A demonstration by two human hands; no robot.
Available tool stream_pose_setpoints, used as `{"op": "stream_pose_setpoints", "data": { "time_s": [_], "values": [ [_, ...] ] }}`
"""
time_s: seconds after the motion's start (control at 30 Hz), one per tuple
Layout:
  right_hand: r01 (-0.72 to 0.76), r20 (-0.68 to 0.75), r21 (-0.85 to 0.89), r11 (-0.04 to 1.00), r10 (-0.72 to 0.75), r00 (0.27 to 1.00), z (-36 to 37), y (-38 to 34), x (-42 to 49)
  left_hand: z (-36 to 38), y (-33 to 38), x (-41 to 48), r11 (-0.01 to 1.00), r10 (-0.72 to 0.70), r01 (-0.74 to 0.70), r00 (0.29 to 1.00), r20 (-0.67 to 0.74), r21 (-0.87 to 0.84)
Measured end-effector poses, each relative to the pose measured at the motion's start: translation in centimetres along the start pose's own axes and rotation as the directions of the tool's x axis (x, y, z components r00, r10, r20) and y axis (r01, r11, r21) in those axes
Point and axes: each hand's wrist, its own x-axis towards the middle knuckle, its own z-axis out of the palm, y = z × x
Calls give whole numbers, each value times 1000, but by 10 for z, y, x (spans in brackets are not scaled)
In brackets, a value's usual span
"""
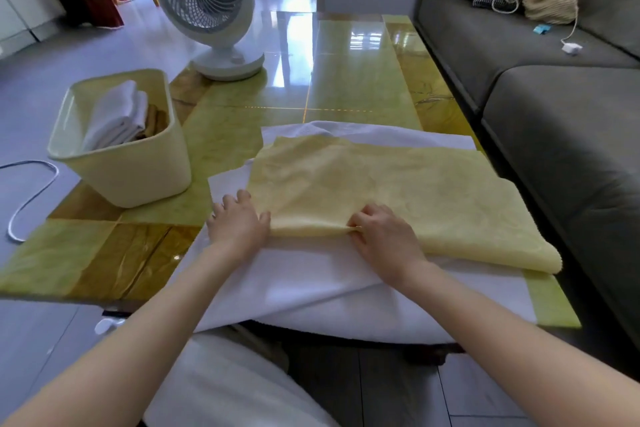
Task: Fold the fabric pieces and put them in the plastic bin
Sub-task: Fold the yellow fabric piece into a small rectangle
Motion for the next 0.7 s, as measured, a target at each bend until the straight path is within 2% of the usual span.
{"op": "stream_pose_setpoints", "data": {
  "time_s": [0.13, 0.2, 0.3, 0.4, 0.6, 0.7],
  "values": [
    [-6, -45, -34, 999, 5, 999, -6, -13, -5, -16, -6, -4, 943, 69, -78, 997, -38, -322],
    [-2, -46, -46, 999, 0, 999, -7, -19, -11, -25, -9, -13, 926, 140, -172, 983, -116, -335],
    [20, -41, -39, 999, -21, 999, -4, -32, -19, -35, -26, -32, 938, 208, -245, 964, -167, -246],
    [69, -33, -6, 998, -69, 997, 2, -55, -29, -41, -60, -46, 971, 182, -202, 971, -155, -130],
    [179, 52, 59, 982, -182, 982, 20, -92, -47, -39, -116, -69, 997, 54, -53, 998, -20, 55],
    [239, 96, 68, 969, -245, 965, 25, -94, -51, -37, -125, -73, 982, 32, -42, 998, 56, 184]
  ]
}}
